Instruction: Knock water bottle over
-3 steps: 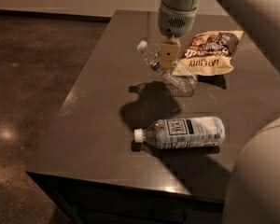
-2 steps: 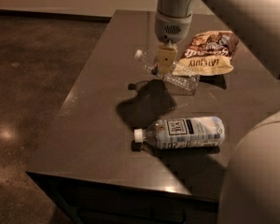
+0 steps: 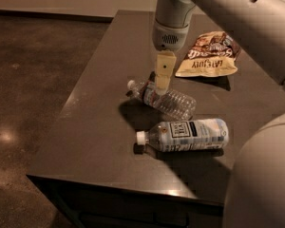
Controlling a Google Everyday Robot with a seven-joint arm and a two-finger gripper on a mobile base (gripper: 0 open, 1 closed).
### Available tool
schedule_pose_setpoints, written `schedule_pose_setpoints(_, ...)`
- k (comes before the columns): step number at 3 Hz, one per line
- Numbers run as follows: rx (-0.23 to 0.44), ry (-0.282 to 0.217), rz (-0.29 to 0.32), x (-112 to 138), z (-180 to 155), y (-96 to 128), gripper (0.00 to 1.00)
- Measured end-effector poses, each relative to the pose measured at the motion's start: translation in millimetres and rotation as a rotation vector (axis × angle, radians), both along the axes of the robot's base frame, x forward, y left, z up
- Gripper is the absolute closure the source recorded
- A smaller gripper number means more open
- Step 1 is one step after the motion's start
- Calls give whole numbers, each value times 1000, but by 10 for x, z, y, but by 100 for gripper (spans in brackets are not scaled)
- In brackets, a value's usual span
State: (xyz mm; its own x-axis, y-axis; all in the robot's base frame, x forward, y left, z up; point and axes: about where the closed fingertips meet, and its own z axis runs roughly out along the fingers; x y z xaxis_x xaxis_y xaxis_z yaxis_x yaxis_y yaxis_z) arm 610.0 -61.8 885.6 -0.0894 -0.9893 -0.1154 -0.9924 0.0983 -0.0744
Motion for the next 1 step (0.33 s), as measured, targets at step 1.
schedule_pose_setpoints(1,0,0,0,0,0,0,0)
